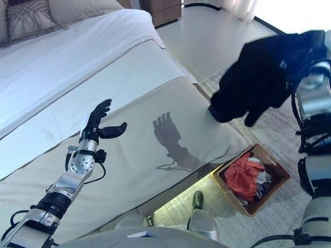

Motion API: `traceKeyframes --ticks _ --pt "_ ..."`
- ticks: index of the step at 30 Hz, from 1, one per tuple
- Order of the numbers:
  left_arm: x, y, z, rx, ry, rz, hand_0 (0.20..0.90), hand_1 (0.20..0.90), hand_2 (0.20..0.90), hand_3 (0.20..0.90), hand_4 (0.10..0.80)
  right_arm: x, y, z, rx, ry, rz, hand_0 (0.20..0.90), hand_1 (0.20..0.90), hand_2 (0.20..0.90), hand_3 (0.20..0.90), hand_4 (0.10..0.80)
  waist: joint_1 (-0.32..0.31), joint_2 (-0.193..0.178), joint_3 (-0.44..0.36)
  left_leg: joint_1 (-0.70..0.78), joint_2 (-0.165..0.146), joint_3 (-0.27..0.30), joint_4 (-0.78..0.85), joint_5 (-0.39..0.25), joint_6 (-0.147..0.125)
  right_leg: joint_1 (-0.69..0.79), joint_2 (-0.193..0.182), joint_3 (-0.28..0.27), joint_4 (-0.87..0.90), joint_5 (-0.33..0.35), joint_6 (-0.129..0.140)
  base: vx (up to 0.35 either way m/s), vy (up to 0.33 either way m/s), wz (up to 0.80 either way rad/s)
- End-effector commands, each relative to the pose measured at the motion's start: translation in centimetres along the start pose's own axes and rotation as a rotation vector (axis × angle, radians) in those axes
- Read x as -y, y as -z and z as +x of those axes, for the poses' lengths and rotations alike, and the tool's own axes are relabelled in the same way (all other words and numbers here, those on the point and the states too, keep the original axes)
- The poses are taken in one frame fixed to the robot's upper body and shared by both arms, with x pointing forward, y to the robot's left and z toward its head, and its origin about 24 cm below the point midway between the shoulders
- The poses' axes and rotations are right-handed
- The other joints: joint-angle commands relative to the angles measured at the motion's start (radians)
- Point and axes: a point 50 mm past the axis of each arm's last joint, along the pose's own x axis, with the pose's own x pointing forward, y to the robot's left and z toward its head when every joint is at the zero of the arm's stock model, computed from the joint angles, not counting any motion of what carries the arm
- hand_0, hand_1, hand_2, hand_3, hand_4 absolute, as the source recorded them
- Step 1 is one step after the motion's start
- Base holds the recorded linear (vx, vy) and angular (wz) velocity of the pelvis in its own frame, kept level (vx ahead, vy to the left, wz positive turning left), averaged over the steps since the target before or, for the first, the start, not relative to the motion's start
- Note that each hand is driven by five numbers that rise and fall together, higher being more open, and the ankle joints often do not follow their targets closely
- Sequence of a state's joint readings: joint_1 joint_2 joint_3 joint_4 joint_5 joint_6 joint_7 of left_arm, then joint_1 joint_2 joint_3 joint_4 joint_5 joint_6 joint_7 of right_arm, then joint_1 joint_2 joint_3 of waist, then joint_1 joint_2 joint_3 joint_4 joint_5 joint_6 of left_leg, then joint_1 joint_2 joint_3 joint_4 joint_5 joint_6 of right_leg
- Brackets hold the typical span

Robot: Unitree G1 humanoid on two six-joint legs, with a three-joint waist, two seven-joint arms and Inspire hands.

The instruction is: Pick up the clothes from the bed and place them into the basket

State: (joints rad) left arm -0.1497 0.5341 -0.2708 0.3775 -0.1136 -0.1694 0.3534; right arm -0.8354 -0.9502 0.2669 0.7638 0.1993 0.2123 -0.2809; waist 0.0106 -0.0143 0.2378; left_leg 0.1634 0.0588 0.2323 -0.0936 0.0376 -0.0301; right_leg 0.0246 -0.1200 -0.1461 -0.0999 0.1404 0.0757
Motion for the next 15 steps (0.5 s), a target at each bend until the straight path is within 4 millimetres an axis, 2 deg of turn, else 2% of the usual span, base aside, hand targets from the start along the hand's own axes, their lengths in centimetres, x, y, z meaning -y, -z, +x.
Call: traceKeyframes --ticks 1,7,15 --pt "-0.6 -1.4 0.4 0.104 -0.003 0.041 0.9 0.9 0.9 0.9 0.8 3.9 -4.3 0.1 0.207 0.163 0.077 0.3 0.3 0.3 0.2 0.1 -0.005 -0.015 -0.144 -0.022 0.049 -0.033 0.006 -0.041 -0.039 0.083 -0.007 -0.036 0.013 -0.083 0.007 -0.033 -0.019 -0.07" --pt "-1.0 -1.5 0.7 0.098 -0.014 0.046 0.9 0.9 0.9 0.9 0.8 2.5 -1.1 -0.7 0.128 0.167 0.137 0.3 0.3 0.3 0.2 0.1 -0.024 -0.005 -0.136 -0.014 0.051 -0.022 0.006 -0.045 -0.038 0.082 0.001 -0.021 0.013 -0.084 0.006 -0.03 -0.014 -0.07" --pt "-0.4 -2.0 0.9 0.116 0.005 0.047 0.9 0.9 0.9 0.9 0.8 0.4 1.6 -1.1 0.045 0.034 0.027 0.3 0.3 0.3 0.2 0.1 -0.037 -0.002 -0.121 -0.018 0.051 -0.007 0.006 -0.042 -0.04 0.067 0.004 -0.011 0.013 -0.077 0.007 -0.042 -0.029 -0.05"
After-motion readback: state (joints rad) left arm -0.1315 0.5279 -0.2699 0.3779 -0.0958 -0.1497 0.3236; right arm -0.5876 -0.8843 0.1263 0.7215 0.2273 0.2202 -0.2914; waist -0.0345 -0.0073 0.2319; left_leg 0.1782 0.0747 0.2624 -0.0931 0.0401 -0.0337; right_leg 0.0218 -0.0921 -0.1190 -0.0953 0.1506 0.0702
